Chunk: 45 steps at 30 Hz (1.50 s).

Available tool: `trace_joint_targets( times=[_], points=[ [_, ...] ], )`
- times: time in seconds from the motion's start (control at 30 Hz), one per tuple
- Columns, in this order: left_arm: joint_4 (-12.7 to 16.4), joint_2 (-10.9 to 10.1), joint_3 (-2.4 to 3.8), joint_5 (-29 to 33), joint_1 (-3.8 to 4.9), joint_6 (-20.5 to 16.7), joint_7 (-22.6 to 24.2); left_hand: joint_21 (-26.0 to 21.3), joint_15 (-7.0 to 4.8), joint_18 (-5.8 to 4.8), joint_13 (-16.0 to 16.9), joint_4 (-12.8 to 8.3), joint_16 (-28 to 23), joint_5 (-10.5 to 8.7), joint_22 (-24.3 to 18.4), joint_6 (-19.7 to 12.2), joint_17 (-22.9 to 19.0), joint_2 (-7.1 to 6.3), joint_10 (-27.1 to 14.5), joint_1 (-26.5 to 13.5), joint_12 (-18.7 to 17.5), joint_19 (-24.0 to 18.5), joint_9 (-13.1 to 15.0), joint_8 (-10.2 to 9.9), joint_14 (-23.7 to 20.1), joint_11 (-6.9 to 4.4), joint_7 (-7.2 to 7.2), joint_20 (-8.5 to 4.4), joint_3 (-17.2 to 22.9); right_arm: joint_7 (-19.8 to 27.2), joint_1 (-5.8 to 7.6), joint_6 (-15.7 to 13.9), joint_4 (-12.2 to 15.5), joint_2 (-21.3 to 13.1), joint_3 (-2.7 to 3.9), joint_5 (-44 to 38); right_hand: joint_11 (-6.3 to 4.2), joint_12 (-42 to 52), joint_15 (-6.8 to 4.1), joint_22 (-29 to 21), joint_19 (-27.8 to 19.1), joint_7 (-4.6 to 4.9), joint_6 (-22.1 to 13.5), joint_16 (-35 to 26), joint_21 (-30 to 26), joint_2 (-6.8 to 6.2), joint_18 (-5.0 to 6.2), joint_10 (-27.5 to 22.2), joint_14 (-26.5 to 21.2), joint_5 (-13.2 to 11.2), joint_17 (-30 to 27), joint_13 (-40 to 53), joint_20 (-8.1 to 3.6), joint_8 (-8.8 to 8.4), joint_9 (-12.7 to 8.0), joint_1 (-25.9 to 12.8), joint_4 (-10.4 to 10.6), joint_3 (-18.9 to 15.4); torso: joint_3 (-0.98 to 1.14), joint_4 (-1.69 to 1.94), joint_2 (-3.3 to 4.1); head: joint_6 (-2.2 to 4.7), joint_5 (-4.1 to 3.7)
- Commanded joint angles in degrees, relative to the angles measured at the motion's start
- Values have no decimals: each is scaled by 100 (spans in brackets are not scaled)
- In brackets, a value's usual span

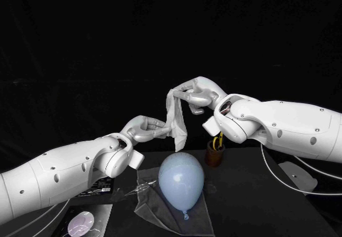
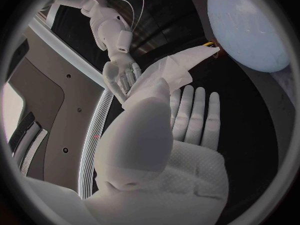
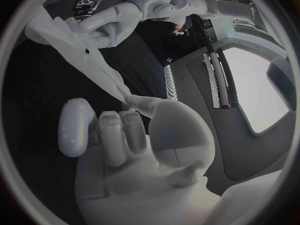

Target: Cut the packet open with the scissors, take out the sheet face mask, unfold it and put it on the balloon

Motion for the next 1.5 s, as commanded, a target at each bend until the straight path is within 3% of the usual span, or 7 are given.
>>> trace_joint_targets(
  times=[0.03, 0.23, 0.4, 0.53, 0.97, 1.23, 1.5],
  points=[
    [16, 17, 10, 155, 0, -74, 119, -21, -20, -62, -4, 6, 35, -30, -13, 27, 14, 46, 66, 2, 35, 38, -24, -4, 78, -12, 36, 11, 40, 50, -2, 53, -4, 8, 5, -15, 26, 10, 4, 1046, 38, 4, 34, 20, 9, 4, 56, 545, 627, 7, 1506, 1426, -9, 37, 4, 43, 49, 0, 1, 2, -3, -5, 0],
    [17, 21, 11, 186, 0, -106, 108, -22, -28, -59, -11, 17, 41, -29, -23, 34, 21, 22, 69, -25, 31, 41, -50, -21, 96, -18, 68, 12, 11, 45, -4, 75, -2, 15, 5, -15, 26, 10, 4, 1046, 38, 4, 34, 20, 9, 4, 56, 545, 627, 7, 1506, 1426, -9, 37, 4, 43, 49, 0, 1, -1, -1, 1, 5],
    [30, 21, 12, 231, 0, -156, 141, -19, -90, -53, -14, -18, 90, -27, -36, 240, 48, 353, 210, 265, 67, 53, -52, 64, 190, -99, -26, 11, 332, 39, -7, 92, 0, 20, 4, -14, 25, 23, 3, 1047, 41, 3, 38, 20, 15, 3, 55, 550, 627, 11, 1506, 1432, -9, 38, 5, 47, 52, -1, 0, 2, 0, -2, 2],
    [34, 20, 13, 266, 0, -224, 171, 9, -207, -6, 17, -143, 220, -26, -29, 510, 115, 422, 579, 590, 195, 130, 45, 278, 437, -244, -93, 3, 791, 32, -9, 99, -2, 16, 4, -13, 25, 23, 3, 1047, 41, 3, 38, 20, 15, 3, 55, 550, 627, 11, 1506, 1432, -9, 38, 5, 47, 52, -1, -1, 1, 1, -2, 7],
    [46, -114, 20, 512, 1, -308, 190, -10, -256, 52, 8, -144, 210, -31, -37, 416, 222, -112, 817, 212, 137, 227, 345, 621, 604, -297, -85, 9, 2067, -30, -31, 154, -156, -52, 1, -17, 24, 16, 2, 1046, 39, 1, 44, 20, 12, -1, 56, 548, 627, 18, 1506, 1429, -10, 41, 6, 52, 57, -4, -1, 4, 2, -7, -11],
    [83, -281, 47, 591, 19, -270, 153, -27, -257, 25, 15, -219, 204, -33, -44, 424, 248, -229, 863, 92, 139, 191, 397, 691, 592, -306, -75, 14, 2219, -112, -100, 311, -191, -145, -4, -38, 24, 16, 2, 1046, 39, 1, 44, 20, 12, -1, 56, 548, 627, 18, 1506, 1429, -10, 41, 6, 52, 57, -4, 2, 9, -3, -37, -10],
    [88, -323, 91, 612, 151, -263, 71, 34, -273, 58, 24, -302, 257, -36, -16, 416, 300, -274, 937, -29, 159, 300, 437, 749, 636, -318, -58, -1, 2331, -196, -212, 376, -195, -185, -10, -185, 23, 9, 2, 1038, 24, 0, 49, 20, -16, -5, 62, 545, 627, 16, 1506, 1426, -10, 43, 7, 55, 62, -8, 3, 6, -5, -37, 13]
  ],
)
